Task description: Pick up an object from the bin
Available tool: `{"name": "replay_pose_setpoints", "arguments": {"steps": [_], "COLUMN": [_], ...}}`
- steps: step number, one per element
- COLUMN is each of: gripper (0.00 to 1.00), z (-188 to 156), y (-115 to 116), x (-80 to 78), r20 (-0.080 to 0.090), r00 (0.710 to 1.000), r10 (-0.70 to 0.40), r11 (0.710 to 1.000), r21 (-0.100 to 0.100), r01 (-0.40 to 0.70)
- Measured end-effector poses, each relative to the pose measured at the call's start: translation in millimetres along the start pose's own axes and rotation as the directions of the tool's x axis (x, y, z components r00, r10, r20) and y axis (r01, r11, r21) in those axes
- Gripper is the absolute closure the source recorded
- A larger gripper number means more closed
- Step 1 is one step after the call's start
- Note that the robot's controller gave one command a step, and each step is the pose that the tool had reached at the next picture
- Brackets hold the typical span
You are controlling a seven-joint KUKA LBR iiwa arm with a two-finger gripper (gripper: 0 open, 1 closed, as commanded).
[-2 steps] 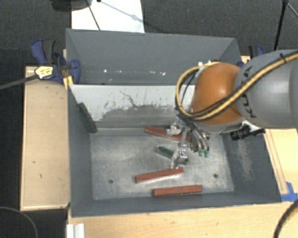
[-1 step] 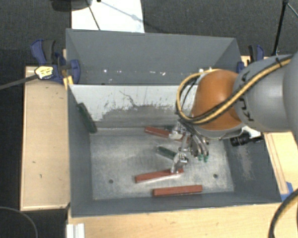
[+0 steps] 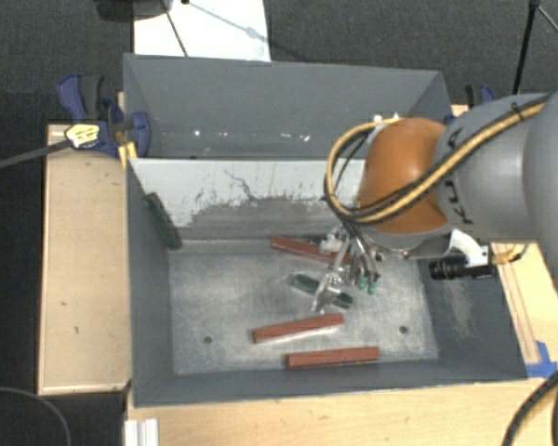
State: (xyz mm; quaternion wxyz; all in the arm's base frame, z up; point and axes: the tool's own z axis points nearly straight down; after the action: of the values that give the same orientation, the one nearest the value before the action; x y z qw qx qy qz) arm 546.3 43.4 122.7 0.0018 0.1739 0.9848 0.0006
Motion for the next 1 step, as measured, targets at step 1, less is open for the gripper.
{"name": "replay_pose_setpoints", "arguments": {"steps": [1], "gripper": [0.0], "z": [49.4], "y": [-2.3], "x": [-6.8], "r20": [-0.001], "r00": [1.0], "r10": [0.002], "r11": [1.0], "r21": [0.0], "r01": [-0.002]}}
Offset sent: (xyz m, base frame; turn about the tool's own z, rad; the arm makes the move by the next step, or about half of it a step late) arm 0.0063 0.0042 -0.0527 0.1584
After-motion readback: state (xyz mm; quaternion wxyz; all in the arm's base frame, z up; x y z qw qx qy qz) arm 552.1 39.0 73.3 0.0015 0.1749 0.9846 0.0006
